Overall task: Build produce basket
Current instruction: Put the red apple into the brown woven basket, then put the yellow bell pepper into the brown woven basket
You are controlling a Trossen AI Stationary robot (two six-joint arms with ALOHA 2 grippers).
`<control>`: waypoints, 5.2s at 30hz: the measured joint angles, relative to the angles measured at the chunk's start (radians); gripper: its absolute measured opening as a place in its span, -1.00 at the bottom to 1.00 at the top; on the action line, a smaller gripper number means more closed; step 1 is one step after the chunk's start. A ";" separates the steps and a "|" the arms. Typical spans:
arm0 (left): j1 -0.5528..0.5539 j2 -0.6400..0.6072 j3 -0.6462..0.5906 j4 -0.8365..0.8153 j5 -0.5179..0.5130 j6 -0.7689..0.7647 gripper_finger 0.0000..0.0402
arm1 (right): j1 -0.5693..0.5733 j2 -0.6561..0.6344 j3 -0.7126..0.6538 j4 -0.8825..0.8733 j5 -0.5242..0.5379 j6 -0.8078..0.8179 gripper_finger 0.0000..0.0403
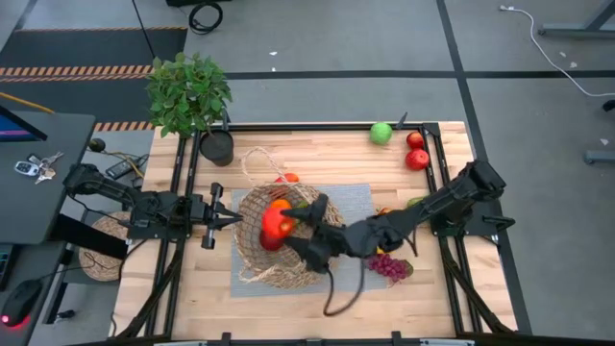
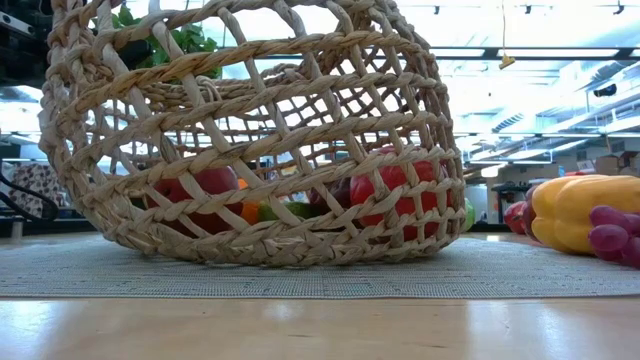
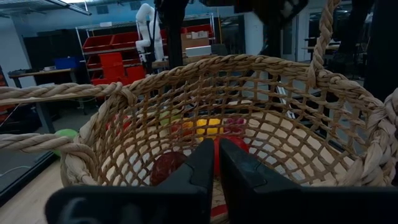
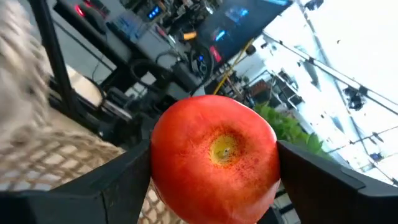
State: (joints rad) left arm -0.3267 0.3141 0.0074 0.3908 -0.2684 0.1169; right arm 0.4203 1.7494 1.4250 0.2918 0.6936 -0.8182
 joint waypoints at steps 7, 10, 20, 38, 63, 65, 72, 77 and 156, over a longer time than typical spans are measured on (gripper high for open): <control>0.000 0.000 0.000 0.001 0.000 0.000 -0.84 | -0.121 0.087 0.088 -0.039 -0.093 0.094 0.64; 0.000 0.000 0.000 0.000 0.000 0.000 -0.82 | -0.142 0.160 0.191 -0.143 -0.129 0.097 0.64; 0.000 0.000 0.000 0.000 0.000 0.000 -0.86 | -0.154 0.317 0.382 -0.591 -0.197 0.169 0.64; 0.000 0.000 0.000 0.000 0.000 0.000 -0.86 | -0.232 0.308 0.377 -0.874 -0.357 0.478 0.94; 0.000 0.000 0.000 0.000 0.000 0.000 -0.82 | -0.371 -0.282 -0.051 -0.778 -0.121 0.614 0.85; 0.000 0.000 0.000 0.000 0.000 0.000 -0.84 | -0.402 -0.347 -0.173 -0.713 -0.117 0.654 0.85; 0.000 0.000 0.000 0.000 0.000 0.000 -0.86 | -0.452 -0.523 -0.485 -0.603 -0.189 0.885 0.86; 0.000 0.000 0.000 0.000 0.000 0.000 -0.82 | -0.403 -0.597 -0.545 -0.680 -0.343 1.091 0.86; 0.000 0.000 0.000 0.000 0.000 0.000 -0.85 | 0.307 -0.343 -0.888 -0.684 -0.030 1.779 0.86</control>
State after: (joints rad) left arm -0.3267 0.3141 0.0072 0.3904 -0.2686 0.1169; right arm 0.7271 1.4063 0.5365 -0.3920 0.6633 0.9604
